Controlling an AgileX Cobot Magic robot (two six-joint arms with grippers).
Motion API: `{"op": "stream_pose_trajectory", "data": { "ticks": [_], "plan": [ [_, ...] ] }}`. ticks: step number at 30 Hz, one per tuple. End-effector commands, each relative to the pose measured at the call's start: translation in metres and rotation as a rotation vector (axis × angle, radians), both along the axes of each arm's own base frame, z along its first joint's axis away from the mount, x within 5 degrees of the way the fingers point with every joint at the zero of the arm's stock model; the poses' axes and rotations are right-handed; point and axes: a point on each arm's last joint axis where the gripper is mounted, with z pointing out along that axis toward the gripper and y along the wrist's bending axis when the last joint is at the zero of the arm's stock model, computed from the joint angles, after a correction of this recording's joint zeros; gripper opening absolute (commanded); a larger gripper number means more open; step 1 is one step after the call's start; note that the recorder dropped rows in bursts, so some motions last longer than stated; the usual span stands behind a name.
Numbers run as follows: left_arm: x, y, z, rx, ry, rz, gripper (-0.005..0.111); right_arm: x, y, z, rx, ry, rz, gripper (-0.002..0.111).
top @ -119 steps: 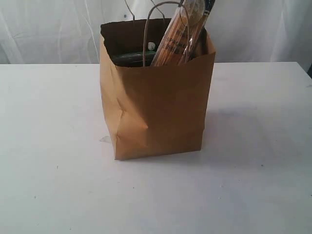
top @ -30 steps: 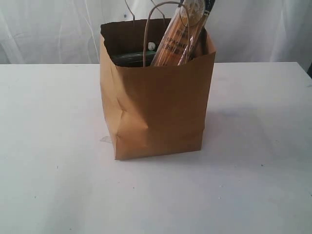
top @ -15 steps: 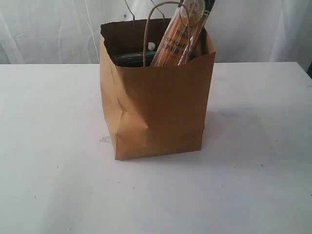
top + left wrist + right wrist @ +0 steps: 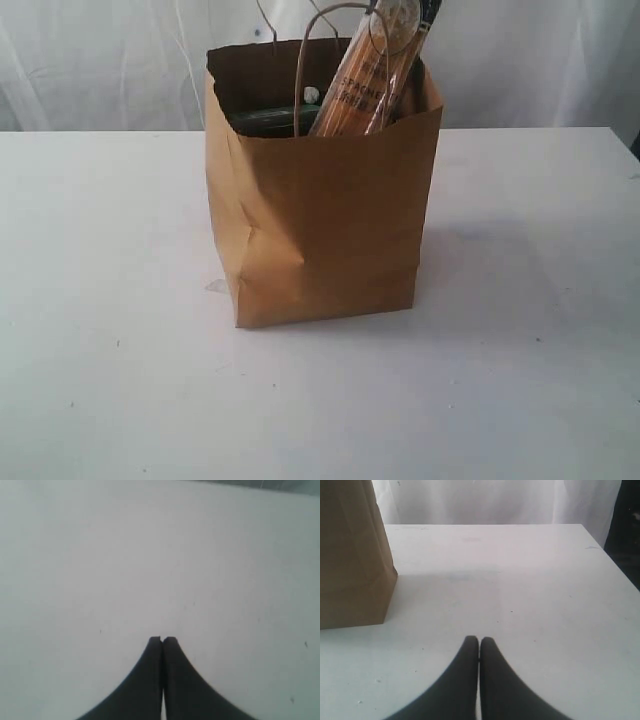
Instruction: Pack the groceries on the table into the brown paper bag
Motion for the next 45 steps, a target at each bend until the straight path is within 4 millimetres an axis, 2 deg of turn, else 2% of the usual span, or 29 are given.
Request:
{"op": "stream_pose_trajectory", "data": {
  "ticks": [1, 16, 19, 27, 39, 45],
  "plan": [
    [-0.012, -0.003, -0.018, -0.081, 0.183, 0.012, 0.0, 0.0, 0.0, 0.0, 0.0, -0.009, 0.003, 0.0],
    [-0.012, -0.003, -0.017, -0.071, 0.178, 0.011, 0.0, 0.0, 0.0, 0.0, 0.0, -0.009, 0.003, 0.0],
    [-0.012, -0.003, -0.017, -0.071, 0.178, 0.011, 0.0, -0.001, -0.002, -0.003, -0.088, 0.021, 0.0, 0.0],
    [-0.012, -0.003, -0.017, -0.071, 0.178, 0.011, 0.0, -0.001, -0.013, -0.003, -0.108, 0.031, -0.202, 0.0],
    [-0.012, -0.003, -0.017, -0.071, 0.178, 0.008, 0.0, -0.001, -0.014, -0.003, -0.102, 0.031, -0.213, 0.0],
    [-0.012, -0.007, -0.017, -0.065, 0.18, -0.061, 0.0, -0.001, -0.014, -0.003, -0.102, 0.031, -0.213, 0.0]
  ]
}}
